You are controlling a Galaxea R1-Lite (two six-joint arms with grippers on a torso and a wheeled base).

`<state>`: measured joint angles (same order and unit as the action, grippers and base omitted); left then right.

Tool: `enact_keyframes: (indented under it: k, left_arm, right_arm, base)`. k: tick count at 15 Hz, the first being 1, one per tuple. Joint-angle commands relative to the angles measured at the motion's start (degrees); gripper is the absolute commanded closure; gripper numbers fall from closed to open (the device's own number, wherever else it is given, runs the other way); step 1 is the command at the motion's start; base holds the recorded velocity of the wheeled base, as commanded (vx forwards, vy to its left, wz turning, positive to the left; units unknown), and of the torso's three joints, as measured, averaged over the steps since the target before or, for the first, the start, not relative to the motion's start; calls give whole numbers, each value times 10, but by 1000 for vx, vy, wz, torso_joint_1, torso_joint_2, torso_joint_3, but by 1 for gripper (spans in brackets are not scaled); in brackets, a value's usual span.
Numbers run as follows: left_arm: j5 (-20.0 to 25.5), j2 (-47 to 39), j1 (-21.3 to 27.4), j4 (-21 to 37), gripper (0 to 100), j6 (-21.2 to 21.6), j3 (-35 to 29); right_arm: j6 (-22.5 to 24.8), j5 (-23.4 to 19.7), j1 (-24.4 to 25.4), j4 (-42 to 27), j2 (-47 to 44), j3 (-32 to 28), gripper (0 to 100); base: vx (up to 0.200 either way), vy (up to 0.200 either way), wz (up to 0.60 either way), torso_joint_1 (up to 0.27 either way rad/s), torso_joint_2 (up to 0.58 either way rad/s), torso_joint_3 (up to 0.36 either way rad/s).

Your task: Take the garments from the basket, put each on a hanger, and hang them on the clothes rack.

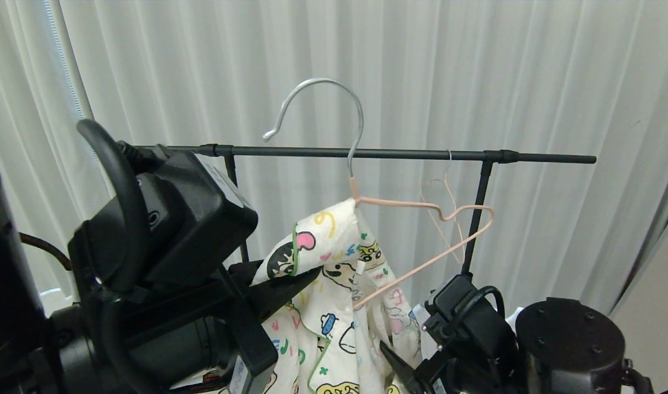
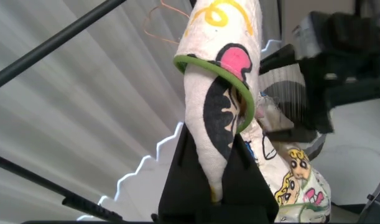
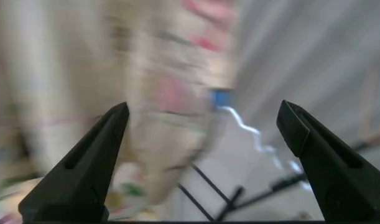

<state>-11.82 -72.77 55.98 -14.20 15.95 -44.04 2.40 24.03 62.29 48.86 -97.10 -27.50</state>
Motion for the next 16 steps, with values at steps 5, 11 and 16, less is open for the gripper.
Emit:
enact_keyframes:
  k: [5, 11, 16]
  left_arm:
    - [-3, 3, 0, 0, 100, 0, 27]
    - [-19, 31, 0, 0, 100, -1, 100]
    - [-21, 44, -1, 0, 100, 1, 134]
  right_arm:
    - [3, 44, -97, -20, 16, 0, 0]
    - [25, 44, -205, -20, 51, -4, 0]
    - [37, 44, -208, -19, 58, -23, 0]
  base:
    - [0, 0, 0, 0, 0, 0]
    - [0, 0, 0, 0, 0, 0]
    - [0, 0, 0, 0, 0, 0]
